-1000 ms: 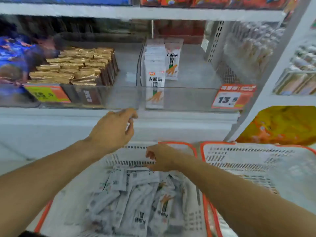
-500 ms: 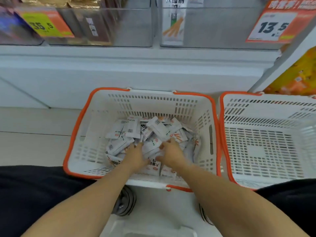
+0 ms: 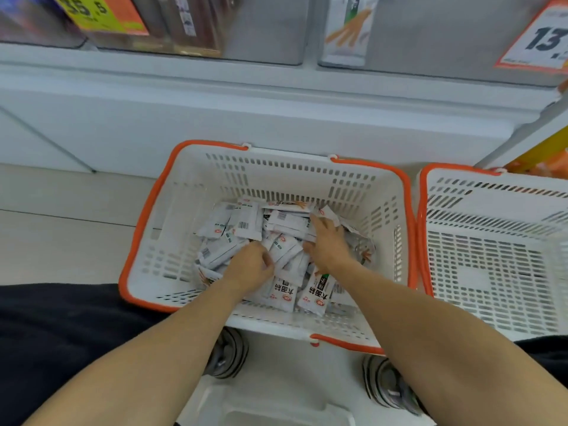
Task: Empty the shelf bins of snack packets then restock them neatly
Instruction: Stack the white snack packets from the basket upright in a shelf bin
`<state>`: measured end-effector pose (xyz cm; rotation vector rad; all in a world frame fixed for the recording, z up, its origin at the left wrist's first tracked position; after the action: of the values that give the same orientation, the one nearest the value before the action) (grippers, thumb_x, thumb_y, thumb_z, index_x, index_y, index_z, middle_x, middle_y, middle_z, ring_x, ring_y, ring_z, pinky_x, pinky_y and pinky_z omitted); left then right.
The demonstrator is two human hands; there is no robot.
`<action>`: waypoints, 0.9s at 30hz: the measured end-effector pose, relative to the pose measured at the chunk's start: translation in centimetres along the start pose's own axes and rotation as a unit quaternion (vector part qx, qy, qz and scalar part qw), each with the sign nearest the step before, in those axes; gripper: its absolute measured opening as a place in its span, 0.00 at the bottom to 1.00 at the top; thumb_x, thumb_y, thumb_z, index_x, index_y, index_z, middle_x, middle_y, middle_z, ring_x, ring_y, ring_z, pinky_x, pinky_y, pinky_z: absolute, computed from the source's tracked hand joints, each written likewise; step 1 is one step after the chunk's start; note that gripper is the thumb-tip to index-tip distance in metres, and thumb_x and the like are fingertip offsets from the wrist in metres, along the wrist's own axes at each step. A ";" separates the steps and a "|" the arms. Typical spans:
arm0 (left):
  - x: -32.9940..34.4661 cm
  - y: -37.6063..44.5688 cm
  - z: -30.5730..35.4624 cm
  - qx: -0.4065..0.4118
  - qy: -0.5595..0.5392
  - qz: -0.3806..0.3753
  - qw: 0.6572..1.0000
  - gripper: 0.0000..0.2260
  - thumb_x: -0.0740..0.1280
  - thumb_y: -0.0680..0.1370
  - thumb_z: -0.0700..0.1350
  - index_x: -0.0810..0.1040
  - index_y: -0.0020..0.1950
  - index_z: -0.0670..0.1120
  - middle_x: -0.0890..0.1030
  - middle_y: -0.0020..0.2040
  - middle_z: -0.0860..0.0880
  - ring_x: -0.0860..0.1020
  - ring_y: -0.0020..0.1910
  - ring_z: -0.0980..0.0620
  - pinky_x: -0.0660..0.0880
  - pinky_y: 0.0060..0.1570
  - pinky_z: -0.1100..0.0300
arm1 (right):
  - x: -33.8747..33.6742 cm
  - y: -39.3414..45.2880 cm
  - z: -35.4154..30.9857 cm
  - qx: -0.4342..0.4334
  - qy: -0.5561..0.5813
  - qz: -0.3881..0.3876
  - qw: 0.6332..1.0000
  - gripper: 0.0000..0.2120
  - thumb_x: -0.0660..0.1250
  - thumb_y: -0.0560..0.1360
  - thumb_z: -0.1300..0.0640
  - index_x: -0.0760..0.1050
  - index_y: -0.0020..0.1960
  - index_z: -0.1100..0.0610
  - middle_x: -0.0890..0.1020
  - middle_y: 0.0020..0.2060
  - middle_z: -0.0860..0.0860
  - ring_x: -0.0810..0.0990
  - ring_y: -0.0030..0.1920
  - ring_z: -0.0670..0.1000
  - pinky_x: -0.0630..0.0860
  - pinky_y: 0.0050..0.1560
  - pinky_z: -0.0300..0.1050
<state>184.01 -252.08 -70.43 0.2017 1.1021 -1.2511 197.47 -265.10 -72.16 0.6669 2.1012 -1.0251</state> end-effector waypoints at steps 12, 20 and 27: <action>2.3 1.8 2.3 -0.011 0.184 -0.025 0.982 0.25 0.73 0.75 0.50 0.71 0.68 0.45 0.74 0.64 0.42 0.74 0.62 0.43 0.73 0.58 0.52 | -1.3 -2.4 2.0 0.152 0.352 0.010 0.924 0.11 0.80 0.70 0.56 0.78 0.45 0.56 0.85 0.43 0.56 0.85 0.44 0.58 0.84 0.43 0.57; -1.5 1.1 2.9 -0.218 -0.537 -0.033 0.814 0.10 0.60 0.83 0.40 0.79 0.48 0.40 0.83 0.35 0.45 0.81 0.32 0.49 0.78 0.38 0.53 | -7.7 -3.4 -0.6 0.075 0.543 0.101 0.830 0.07 0.74 0.75 0.63 0.77 0.49 0.62 0.82 0.47 0.56 0.82 0.47 0.54 0.82 0.47 0.42; -3.9 -1.2 3.2 -0.157 -0.679 -0.066 0.714 0.19 0.57 0.85 0.54 0.78 0.67 0.44 0.82 0.62 0.40 0.82 0.56 0.43 0.81 0.51 0.49 | -6.6 -5.1 -8.1 -0.102 0.359 0.000 0.928 0.12 0.81 0.68 0.61 0.86 0.50 0.54 0.79 0.62 0.46 0.77 0.62 0.44 0.76 0.64 0.46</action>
<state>185.15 -252.12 -65.38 -0.9706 -0.0254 -0.9134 195.12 -262.19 -61.15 1.0441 2.7791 -0.5815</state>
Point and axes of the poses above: each hand's wrist, its own y-axis towards the middle knuckle, its own x-axis out of the palm, z = x × y, the point moved 9 cm from there along y, towards the middle knuckle
